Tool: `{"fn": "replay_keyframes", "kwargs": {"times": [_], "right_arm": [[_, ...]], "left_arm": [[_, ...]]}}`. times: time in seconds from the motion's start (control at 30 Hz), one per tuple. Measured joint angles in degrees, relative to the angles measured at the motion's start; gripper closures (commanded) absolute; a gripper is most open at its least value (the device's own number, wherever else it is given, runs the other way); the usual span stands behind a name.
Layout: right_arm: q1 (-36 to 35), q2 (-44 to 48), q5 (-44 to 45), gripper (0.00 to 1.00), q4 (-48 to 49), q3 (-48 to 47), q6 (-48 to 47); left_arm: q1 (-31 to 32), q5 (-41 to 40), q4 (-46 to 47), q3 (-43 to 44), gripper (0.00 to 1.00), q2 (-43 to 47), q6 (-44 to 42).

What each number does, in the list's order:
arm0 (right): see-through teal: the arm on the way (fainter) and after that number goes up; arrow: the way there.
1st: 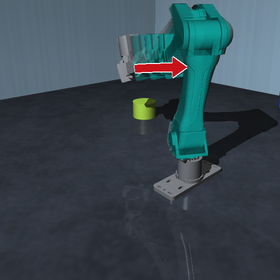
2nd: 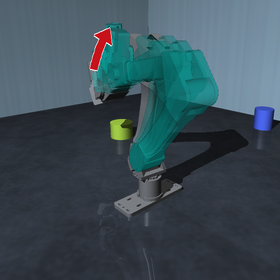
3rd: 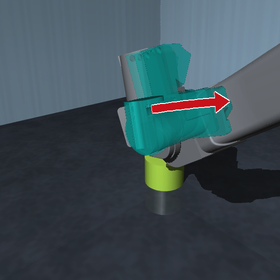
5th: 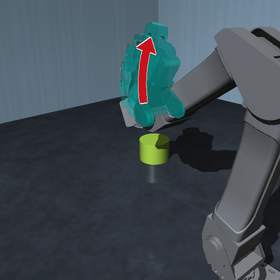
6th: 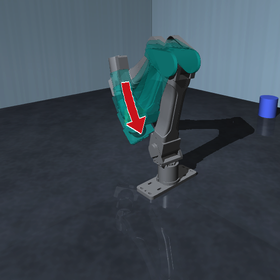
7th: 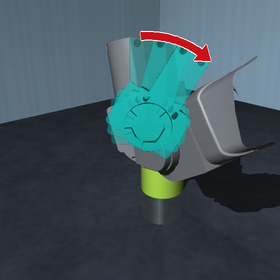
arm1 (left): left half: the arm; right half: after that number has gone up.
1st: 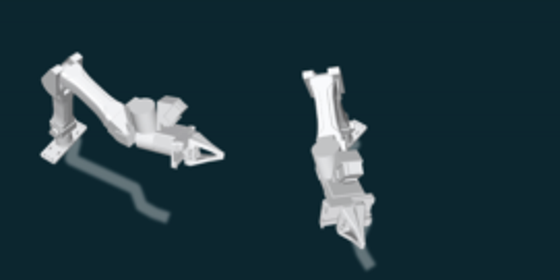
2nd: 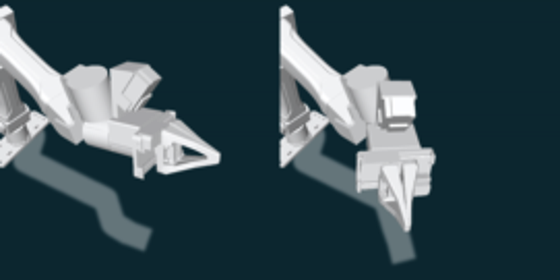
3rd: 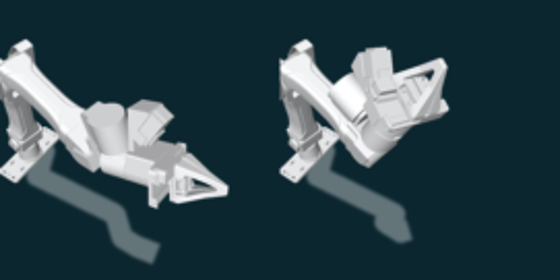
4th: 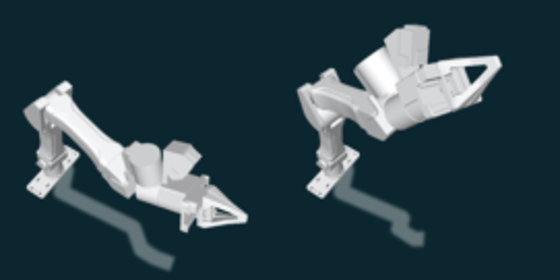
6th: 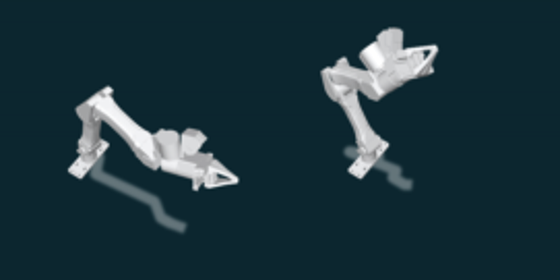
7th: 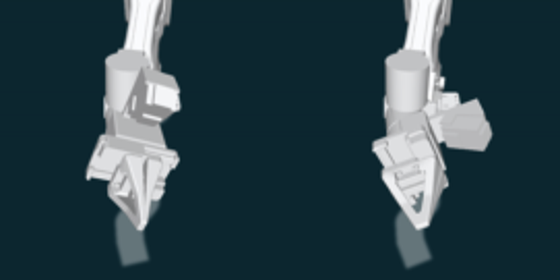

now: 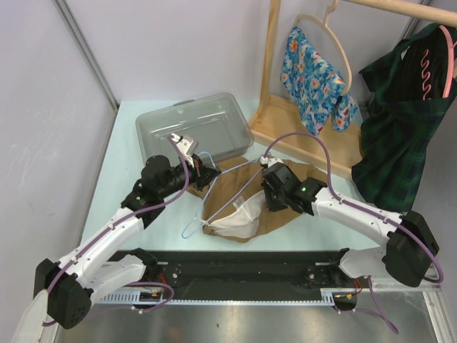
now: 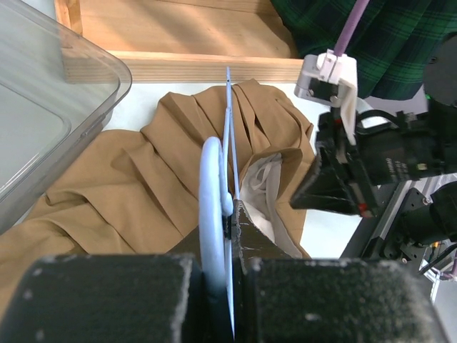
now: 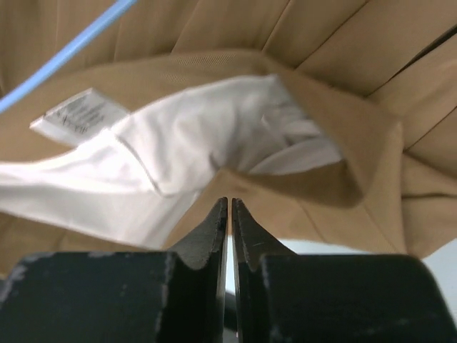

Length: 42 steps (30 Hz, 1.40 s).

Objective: Place the skirt on the hanger
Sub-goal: Place skirt on hanger

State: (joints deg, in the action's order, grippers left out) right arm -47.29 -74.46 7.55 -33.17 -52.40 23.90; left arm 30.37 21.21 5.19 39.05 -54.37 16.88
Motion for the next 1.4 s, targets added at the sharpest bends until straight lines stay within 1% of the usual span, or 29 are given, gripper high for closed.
{"fn": "replay_keyframes", "kwargs": {"times": [0.13,0.3,0.37,0.57,0.8,0.9,1.0,1.07,1.17,1.4], "right_arm": [[0.98,0.07,0.85,0.91,5.77,1.90,0.09],[1.90,0.39,1.20,0.89,10.78,1.95,0.07],[2.69,0.24,1.29,0.90,11.78,1.95,0.09],[5.09,-1.36,2.64,0.91,10.71,2.62,1.25],[7.56,1.88,4.31,0.91,5.86,6.23,3.30],[9.20,3.61,5.64,0.86,4.09,6.36,3.78],[10.21,4.61,6.21,0.76,3.41,6.51,3.91],[10.34,4.66,6.16,0.71,3.45,6.56,3.63],[9.88,4.66,5.64,0.66,4.31,6.64,2.99],[6.71,3.02,4.50,0.64,8.72,6.64,1.53]], "left_arm": [[0.00,0.02,-0.13,0.00,1.00,0.07,0.00],[0.00,0.02,-0.26,0.00,1.00,-0.04,0.00],[0.04,0.02,-0.26,0.00,1.00,-0.26,0.00],[0.15,-0.02,-1.05,0.00,1.00,-0.98,-0.02],[0.33,0.20,-1.66,0.00,1.00,-1.16,-0.02],[0.59,0.94,-1.68,0.00,1.00,-1.27,-0.07],[0.94,2.14,-1.66,0.00,1.00,-1.29,-0.48],[1.16,3.23,-1.66,0.00,1.00,-1.25,-0.68],[1.44,4.15,-1.68,0.00,1.00,-1.22,-0.98],[2.23,3.28,-2.86,0.26,1.00,-1.25,-1.79]]}}
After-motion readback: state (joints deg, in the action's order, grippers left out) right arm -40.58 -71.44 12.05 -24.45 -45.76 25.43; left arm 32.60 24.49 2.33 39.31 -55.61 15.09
